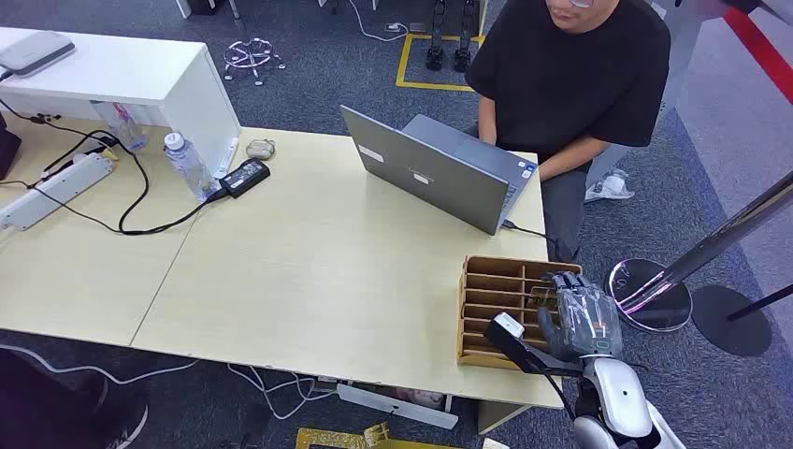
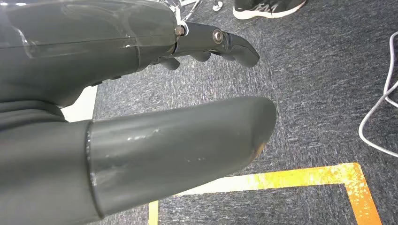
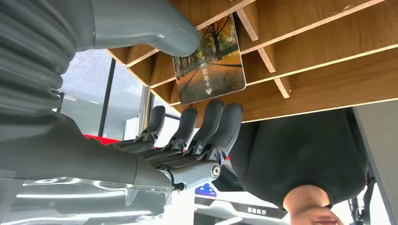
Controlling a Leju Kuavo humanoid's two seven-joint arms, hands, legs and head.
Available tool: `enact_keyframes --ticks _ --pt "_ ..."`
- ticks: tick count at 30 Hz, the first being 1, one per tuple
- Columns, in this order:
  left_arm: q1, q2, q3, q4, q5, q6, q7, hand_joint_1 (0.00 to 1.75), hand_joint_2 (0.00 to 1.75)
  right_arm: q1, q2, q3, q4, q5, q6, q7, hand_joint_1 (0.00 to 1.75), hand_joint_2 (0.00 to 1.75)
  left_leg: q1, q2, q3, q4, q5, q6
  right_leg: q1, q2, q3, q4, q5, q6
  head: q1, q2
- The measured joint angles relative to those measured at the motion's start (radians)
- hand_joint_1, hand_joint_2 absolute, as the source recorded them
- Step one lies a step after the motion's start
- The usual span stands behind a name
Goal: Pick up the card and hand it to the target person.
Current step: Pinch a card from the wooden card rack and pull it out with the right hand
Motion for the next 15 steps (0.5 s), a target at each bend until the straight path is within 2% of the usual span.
enact_keyframes --ticks 15 --pt "0.0 0.0 0.0 0.0 0.0 0.0 0.0 0.0 0.0 -0.001 0.0 0.011 0.0 0.019 0.01 0.002 0.84 1.75 0.0 0.0 0.0 0.0 0.0 0.0 0.0 0.0 0.0 0.0 0.0 0.0 0.0 0.0"
